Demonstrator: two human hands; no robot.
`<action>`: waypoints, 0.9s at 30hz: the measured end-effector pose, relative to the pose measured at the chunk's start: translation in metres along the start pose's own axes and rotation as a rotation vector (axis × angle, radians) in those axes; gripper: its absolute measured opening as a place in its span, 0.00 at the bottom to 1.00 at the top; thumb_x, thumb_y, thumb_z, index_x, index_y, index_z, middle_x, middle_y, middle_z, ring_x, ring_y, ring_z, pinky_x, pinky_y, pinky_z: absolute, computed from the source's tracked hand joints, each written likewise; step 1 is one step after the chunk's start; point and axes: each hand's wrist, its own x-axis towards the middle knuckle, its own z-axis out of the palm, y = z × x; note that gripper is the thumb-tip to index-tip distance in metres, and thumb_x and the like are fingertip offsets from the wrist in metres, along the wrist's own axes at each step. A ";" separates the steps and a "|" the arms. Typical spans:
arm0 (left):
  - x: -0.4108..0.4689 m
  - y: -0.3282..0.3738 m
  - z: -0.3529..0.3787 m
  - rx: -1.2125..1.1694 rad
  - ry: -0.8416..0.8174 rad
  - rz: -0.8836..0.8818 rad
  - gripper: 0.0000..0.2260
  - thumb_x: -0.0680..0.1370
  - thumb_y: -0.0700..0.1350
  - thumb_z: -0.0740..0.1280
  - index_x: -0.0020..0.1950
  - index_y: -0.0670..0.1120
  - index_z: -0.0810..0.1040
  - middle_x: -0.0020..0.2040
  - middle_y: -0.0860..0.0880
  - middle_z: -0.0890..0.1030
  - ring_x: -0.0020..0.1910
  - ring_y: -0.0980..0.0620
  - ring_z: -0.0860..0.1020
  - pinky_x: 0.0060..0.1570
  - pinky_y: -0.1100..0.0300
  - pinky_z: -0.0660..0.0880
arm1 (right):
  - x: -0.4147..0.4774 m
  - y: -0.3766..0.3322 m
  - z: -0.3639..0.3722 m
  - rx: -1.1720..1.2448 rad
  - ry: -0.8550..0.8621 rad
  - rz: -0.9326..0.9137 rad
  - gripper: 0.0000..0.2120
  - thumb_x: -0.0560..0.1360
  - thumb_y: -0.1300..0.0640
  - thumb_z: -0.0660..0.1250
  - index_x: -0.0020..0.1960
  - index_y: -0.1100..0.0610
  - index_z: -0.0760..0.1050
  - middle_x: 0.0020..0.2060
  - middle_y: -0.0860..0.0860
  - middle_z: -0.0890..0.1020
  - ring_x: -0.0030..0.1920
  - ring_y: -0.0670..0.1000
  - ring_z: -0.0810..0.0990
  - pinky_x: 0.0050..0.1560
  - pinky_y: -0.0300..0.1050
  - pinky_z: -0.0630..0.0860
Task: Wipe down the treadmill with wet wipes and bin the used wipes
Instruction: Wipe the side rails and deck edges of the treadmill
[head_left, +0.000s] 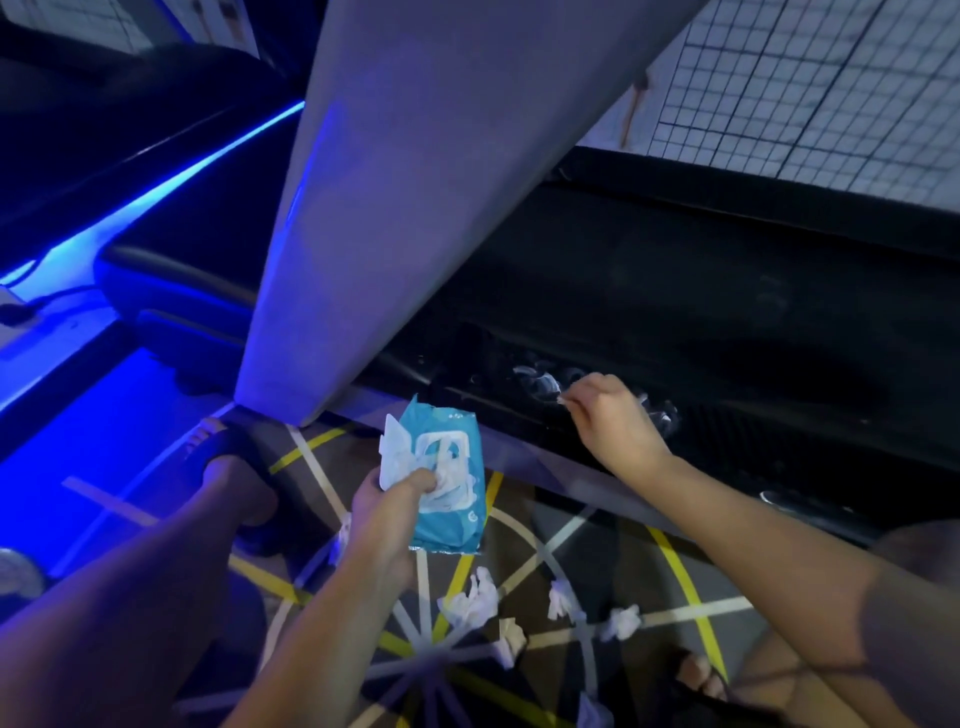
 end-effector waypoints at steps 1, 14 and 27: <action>0.000 0.000 0.000 -0.004 -0.003 0.005 0.17 0.79 0.36 0.71 0.68 0.45 0.77 0.55 0.44 0.87 0.46 0.44 0.87 0.32 0.59 0.80 | 0.001 -0.006 0.005 0.006 -0.008 -0.040 0.03 0.77 0.64 0.71 0.49 0.61 0.84 0.44 0.55 0.82 0.45 0.58 0.80 0.48 0.52 0.81; -0.004 -0.003 0.003 -0.006 -0.027 -0.014 0.17 0.80 0.35 0.71 0.67 0.46 0.77 0.52 0.46 0.86 0.47 0.45 0.85 0.33 0.58 0.77 | -0.015 0.024 0.001 -0.112 -0.146 0.147 0.18 0.74 0.75 0.64 0.59 0.63 0.81 0.54 0.57 0.82 0.56 0.59 0.77 0.57 0.53 0.78; -0.008 0.000 -0.008 -0.026 -0.032 -0.126 0.16 0.79 0.38 0.72 0.67 0.43 0.78 0.53 0.43 0.87 0.46 0.44 0.87 0.29 0.60 0.78 | -0.011 -0.013 0.018 0.058 -0.039 -0.075 0.06 0.76 0.64 0.72 0.53 0.61 0.83 0.48 0.54 0.81 0.49 0.56 0.81 0.53 0.50 0.80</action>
